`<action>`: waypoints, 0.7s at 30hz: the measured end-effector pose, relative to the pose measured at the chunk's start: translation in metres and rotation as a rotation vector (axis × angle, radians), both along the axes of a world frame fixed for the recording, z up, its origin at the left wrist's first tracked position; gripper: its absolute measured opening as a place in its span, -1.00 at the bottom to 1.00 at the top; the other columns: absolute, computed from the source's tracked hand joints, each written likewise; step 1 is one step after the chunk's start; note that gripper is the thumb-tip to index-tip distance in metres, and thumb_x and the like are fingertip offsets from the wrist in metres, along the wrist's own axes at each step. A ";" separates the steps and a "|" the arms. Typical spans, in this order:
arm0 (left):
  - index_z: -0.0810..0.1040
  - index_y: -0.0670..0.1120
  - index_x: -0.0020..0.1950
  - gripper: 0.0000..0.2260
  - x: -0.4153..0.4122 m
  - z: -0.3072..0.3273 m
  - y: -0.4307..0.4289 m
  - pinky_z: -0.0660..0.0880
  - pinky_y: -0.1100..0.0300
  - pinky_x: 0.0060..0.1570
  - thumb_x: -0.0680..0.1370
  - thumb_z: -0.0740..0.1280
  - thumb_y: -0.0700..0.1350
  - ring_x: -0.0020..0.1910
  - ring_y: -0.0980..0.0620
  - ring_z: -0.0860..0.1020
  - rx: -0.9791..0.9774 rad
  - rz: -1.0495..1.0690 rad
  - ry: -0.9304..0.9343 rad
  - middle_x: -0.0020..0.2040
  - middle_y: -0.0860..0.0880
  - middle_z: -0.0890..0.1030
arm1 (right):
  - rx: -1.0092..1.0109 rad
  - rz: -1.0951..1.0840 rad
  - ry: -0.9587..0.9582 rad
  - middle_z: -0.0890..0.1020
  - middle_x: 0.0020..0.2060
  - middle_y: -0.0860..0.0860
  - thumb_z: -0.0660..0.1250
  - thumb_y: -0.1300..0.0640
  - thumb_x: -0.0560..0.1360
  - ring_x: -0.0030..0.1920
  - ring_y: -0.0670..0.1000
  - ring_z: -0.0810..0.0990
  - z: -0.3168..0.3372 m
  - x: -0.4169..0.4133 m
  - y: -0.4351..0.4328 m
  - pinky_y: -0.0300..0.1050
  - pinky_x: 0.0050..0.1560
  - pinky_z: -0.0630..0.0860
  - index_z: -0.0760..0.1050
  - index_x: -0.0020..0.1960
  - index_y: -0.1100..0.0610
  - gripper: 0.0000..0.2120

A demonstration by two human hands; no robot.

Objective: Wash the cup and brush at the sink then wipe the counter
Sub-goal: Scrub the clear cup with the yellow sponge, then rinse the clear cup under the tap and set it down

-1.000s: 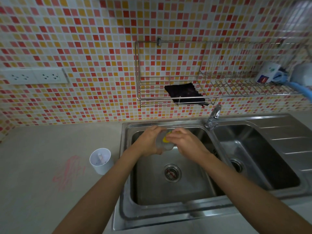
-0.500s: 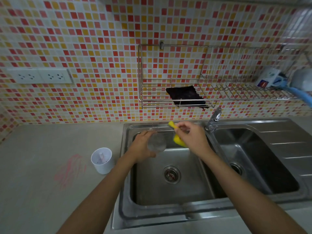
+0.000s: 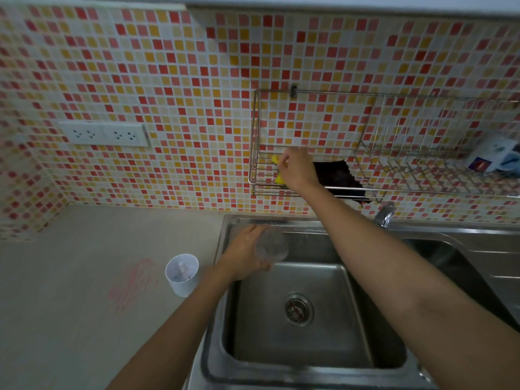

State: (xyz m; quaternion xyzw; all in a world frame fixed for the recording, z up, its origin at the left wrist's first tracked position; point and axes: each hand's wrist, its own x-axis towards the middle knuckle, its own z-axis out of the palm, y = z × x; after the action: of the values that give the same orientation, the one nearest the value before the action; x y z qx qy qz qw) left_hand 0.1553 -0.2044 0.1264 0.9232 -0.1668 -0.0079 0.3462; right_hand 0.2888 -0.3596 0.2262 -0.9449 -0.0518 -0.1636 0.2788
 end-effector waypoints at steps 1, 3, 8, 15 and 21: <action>0.32 0.05 0.42 -0.22 0.000 0.000 -0.002 0.34 0.21 0.26 0.26 0.58 -0.04 0.34 0.06 0.34 -0.006 0.012 -0.002 0.38 0.06 0.41 | -0.040 -0.007 0.026 0.58 0.01 0.11 0.30 0.21 0.50 0.03 0.06 0.53 -0.002 0.003 0.001 -0.13 -0.07 0.46 0.50 -0.19 0.07 -0.89; 0.33 0.05 0.41 -0.22 0.001 -0.001 -0.005 0.31 0.25 0.23 0.26 0.59 -0.04 0.34 0.07 0.34 -0.011 0.040 -0.001 0.37 0.05 0.42 | -0.077 -0.023 0.067 0.60 -0.08 0.11 0.27 0.28 0.50 -0.05 0.08 0.57 -0.006 0.009 0.002 -0.08 -0.07 0.56 0.53 -0.17 0.14 -0.88; 0.33 0.05 0.42 -0.19 0.002 -0.008 -0.014 0.35 0.23 0.23 0.23 0.59 0.00 0.34 0.04 0.36 0.003 0.078 0.006 0.37 0.03 0.42 | -0.083 -0.033 0.181 0.55 -0.28 0.05 0.20 0.27 0.53 -0.23 0.09 0.58 -0.007 0.012 -0.001 0.01 0.01 0.60 0.56 -0.13 0.19 -0.83; 0.35 0.02 0.39 -0.18 -0.007 -0.015 -0.032 0.47 -0.02 0.24 0.19 0.59 0.05 0.28 0.00 0.44 0.033 0.094 0.030 0.35 0.03 0.43 | 0.117 0.078 -0.051 0.64 0.00 0.05 0.21 0.21 0.53 0.08 0.10 0.55 0.001 -0.025 -0.015 0.06 0.14 0.51 0.61 0.00 0.12 -0.80; 0.36 -0.04 0.38 -0.21 0.002 -0.032 -0.055 0.45 0.06 0.26 0.20 0.58 -0.04 0.29 0.00 0.41 0.027 0.111 0.055 0.31 0.00 0.43 | 0.346 0.170 -0.231 0.49 0.23 -0.07 0.25 0.23 0.56 0.24 -0.18 0.41 -0.066 -0.138 -0.086 -0.45 0.26 0.27 0.49 0.30 0.12 -0.68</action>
State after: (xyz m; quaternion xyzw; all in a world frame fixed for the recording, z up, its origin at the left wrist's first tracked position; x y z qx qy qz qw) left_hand 0.1570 -0.2597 0.0945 0.9350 -0.1058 -0.0165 0.3380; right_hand 0.1513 -0.4455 0.1601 -0.8502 -0.1340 -0.2531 0.4418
